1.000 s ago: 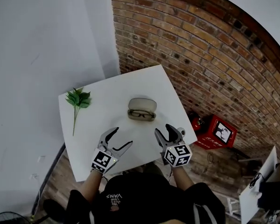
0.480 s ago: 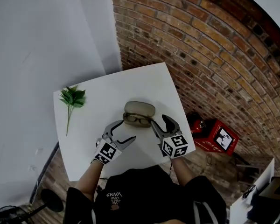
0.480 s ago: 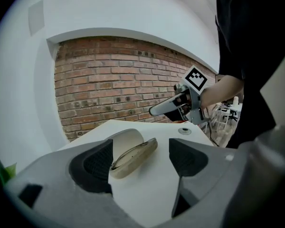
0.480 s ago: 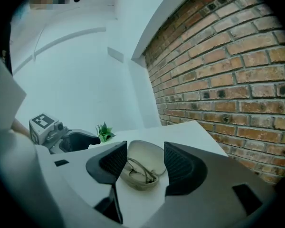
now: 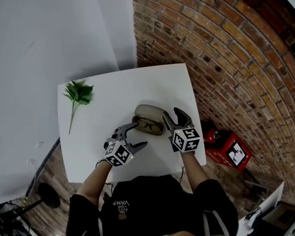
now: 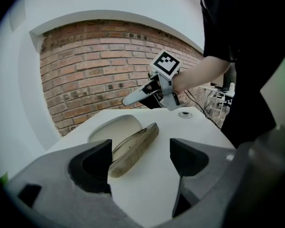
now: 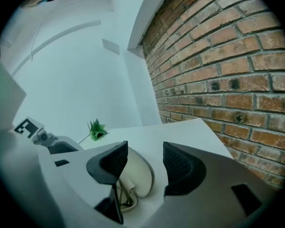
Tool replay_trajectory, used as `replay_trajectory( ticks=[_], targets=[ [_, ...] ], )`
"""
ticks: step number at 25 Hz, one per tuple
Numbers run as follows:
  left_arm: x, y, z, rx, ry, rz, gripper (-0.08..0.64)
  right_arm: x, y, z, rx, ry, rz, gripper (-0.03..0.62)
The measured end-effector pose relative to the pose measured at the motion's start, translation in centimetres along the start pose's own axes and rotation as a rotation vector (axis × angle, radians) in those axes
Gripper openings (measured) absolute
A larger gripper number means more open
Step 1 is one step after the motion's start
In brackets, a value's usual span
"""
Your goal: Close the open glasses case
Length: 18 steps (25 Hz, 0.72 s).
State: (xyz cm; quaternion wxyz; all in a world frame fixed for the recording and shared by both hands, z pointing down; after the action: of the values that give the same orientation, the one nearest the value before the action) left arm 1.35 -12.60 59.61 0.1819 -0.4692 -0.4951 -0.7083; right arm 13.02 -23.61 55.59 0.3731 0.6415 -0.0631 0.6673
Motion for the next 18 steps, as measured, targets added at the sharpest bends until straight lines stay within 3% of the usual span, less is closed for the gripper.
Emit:
replay_trajectory(
  ticks=[9, 18],
  targets=[
    [1.8, 0.9, 1.0, 0.011, -0.033, -0.052, 0.382, -0.6, 3.9, 2.4, 0.033, -0.054, -0.066, 0.216],
    [3.7, 0.8, 2.4, 0.04, -0.063, -0.085, 0.382, 0.7, 3.1, 1.2, 0.028, -0.055, -0.119, 0.218]
  ],
)
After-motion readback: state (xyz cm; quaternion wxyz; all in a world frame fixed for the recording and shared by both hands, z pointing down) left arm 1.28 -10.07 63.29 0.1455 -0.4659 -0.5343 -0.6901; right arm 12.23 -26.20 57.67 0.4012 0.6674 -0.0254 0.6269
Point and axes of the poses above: the fingertips, and each gripper's own axes: y forward along the fingers, z to its right, x out of its underside, the point moved 2 cm from there along -y, backward along the fingers, and after that the axes turned 4 degrees about -y, right-handed, at the moved point
